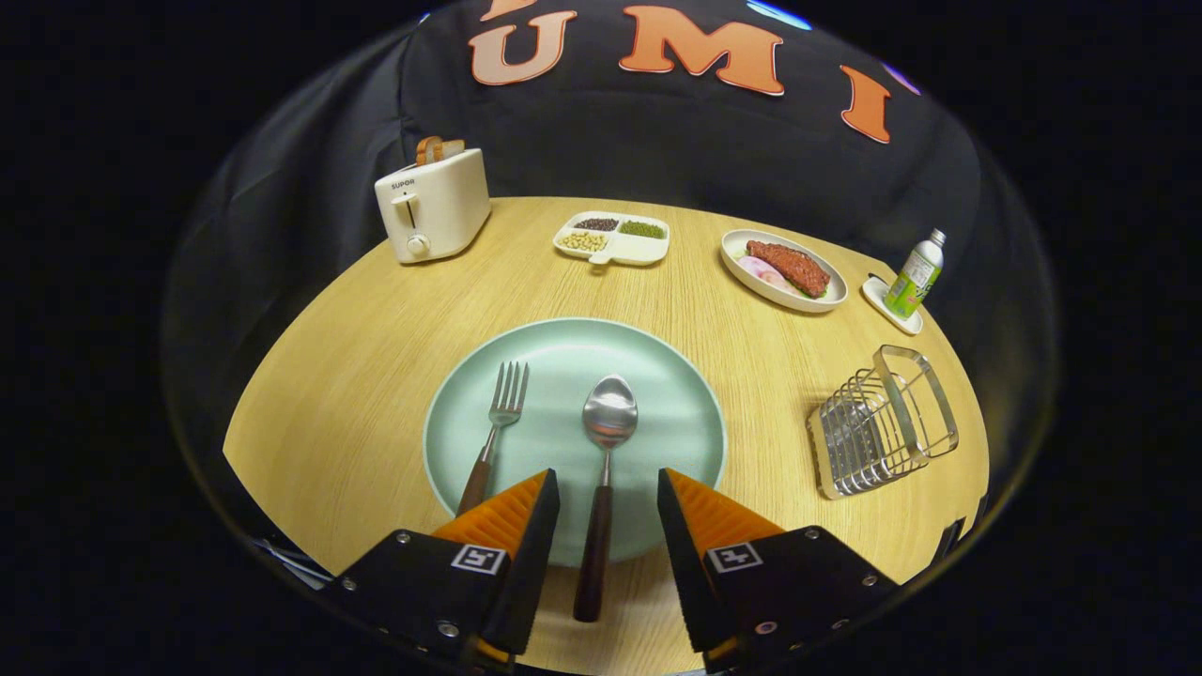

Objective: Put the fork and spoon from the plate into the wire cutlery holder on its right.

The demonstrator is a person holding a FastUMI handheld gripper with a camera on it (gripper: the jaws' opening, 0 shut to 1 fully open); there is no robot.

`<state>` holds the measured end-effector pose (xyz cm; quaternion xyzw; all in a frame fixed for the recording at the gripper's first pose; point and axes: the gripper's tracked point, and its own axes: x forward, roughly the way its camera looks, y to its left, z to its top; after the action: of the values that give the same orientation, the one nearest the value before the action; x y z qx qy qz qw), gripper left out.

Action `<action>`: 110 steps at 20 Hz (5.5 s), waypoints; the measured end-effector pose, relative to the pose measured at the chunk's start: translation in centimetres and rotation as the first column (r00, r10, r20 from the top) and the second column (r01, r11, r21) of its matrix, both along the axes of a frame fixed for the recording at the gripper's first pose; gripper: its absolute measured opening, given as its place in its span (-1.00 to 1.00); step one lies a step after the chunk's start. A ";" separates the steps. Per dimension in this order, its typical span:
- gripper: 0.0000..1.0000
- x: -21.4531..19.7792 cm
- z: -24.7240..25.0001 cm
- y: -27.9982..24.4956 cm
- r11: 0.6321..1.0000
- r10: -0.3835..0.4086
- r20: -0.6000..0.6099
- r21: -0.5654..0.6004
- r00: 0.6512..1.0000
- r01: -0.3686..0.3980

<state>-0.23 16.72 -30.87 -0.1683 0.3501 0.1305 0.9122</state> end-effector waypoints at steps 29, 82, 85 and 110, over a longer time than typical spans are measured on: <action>-0.93 0.6 11.1 -5.6 0.997 0.063 -0.155 -0.036 0.986 -0.070; 0.90 7.3 15.9 -12.7 0.969 -0.076 -0.295 -0.245 0.953 0.002; 1.00 6.5 16.3 -8.5 0.987 -0.048 -0.199 -0.160 0.979 0.015; 0.71 -1.1 -1.0 6.5 0.996 -0.029 -0.216 -0.090 0.976 0.010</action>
<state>-1.34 23.21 -31.87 -0.1896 0.4548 0.1236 0.8614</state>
